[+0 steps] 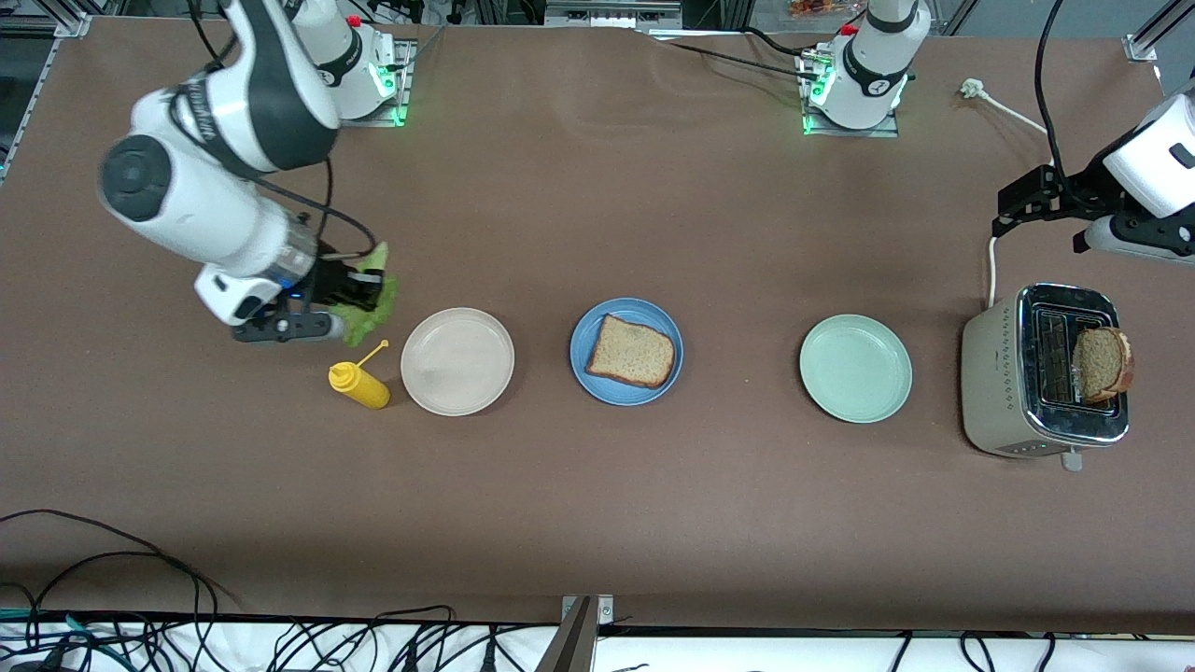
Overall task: Make sandwich in blue plate with both arms
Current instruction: 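Grasp the lettuce leaf with the right gripper and lift it, then lower the lettuce onto the bread and open the right gripper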
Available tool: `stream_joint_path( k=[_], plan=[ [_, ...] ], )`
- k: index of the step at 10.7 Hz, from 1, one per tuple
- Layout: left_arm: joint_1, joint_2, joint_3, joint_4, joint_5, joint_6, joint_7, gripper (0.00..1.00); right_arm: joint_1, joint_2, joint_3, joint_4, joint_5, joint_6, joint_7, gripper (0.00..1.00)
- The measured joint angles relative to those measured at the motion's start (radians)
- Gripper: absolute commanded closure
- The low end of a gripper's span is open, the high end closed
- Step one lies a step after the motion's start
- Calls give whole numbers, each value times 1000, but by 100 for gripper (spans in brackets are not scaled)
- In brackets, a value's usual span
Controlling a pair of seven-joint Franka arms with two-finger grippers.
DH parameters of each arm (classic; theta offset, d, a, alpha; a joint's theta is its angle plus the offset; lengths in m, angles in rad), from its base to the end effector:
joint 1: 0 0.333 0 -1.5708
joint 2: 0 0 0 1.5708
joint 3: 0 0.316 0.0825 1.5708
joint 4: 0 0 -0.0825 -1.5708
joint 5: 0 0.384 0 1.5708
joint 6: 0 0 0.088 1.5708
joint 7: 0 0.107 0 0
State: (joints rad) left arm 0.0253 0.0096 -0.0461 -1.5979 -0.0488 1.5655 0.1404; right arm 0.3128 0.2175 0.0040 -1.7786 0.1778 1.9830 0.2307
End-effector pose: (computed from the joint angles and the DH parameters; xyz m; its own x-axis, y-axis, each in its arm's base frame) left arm 0.5555 -0.0167 0.6061 0.9864 -0.1606 -0.0347 -0.1586 -0.9858 0.0546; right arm 0.5853 0.2034 0.4332 0.9983 0.0178 -0.0554 0.0091 -0.9881 -0.1533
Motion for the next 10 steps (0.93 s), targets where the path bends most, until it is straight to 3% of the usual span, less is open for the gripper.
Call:
stream_joint_path(
  k=[5,10],
  plan=[
    [0,0,-3,0,0,1,0,0,268,283,-67,255,-30,3,360,100],
    [-1,0,-4,0,0,1,0,0,449,539,-117,508,-54,3,654,100]
  ],
)
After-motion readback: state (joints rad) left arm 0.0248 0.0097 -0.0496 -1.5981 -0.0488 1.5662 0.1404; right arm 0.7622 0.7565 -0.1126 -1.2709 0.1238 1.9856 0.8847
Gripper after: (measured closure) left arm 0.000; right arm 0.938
